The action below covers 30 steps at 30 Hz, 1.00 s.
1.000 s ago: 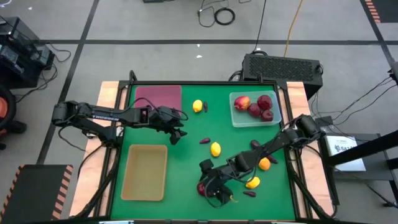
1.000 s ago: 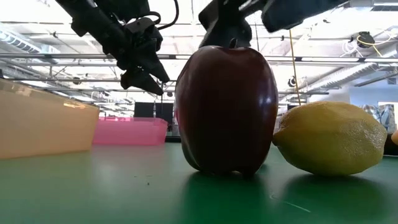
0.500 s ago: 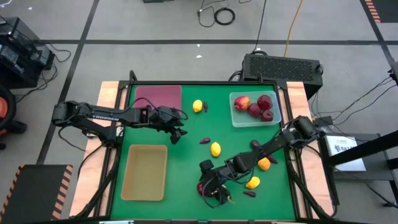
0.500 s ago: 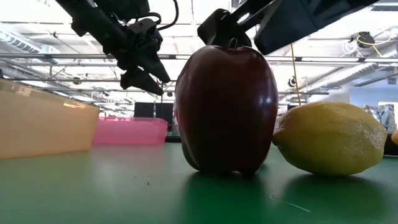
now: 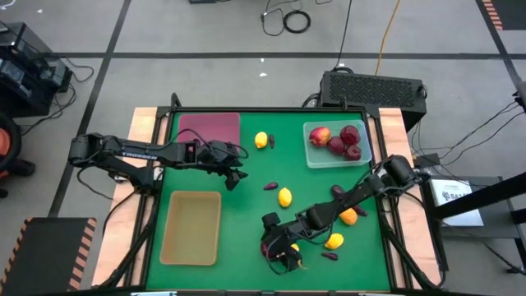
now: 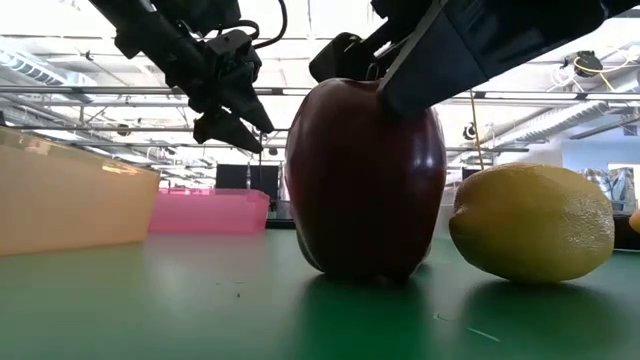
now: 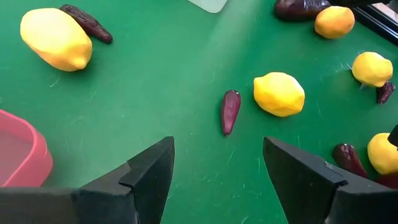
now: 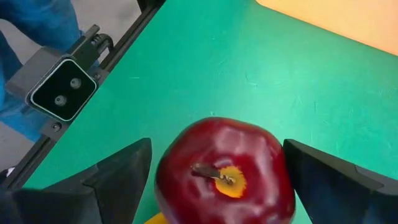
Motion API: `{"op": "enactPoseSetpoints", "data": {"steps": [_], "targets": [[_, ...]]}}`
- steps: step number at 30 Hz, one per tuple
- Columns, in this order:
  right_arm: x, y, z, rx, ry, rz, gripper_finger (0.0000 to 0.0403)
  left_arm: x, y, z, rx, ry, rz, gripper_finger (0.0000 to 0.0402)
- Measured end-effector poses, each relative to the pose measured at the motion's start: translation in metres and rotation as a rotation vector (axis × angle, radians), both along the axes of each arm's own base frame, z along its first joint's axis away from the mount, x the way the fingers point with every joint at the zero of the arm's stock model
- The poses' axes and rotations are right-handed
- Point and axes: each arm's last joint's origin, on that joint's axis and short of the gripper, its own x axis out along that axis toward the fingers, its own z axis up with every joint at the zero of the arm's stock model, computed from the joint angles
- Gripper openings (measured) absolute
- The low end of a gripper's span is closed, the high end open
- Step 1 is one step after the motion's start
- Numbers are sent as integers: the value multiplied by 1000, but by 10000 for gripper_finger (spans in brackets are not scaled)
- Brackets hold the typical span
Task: Sort produce into baskets
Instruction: Put the apple into the transparent bin
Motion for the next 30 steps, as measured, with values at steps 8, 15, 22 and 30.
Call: {"op": "enactPoseSetpoints", "data": {"steps": [8, 15, 22, 30], "targets": [[-1, -1, -1, -6, 12, -6, 339, 0, 0, 0, 1, 0, 0, 254], [1, -5, -1, 0, 18, -24, 286, 0, 0, 0, 1, 0, 0, 254], [-2, -14, 4, -34, 55, -38, 284, 0, 0, 0, 1, 0, 0, 254], [-16, -39, 28, -132, 110, -24, 285, 0, 0, 0, -6, -5, 7, 254]]}}
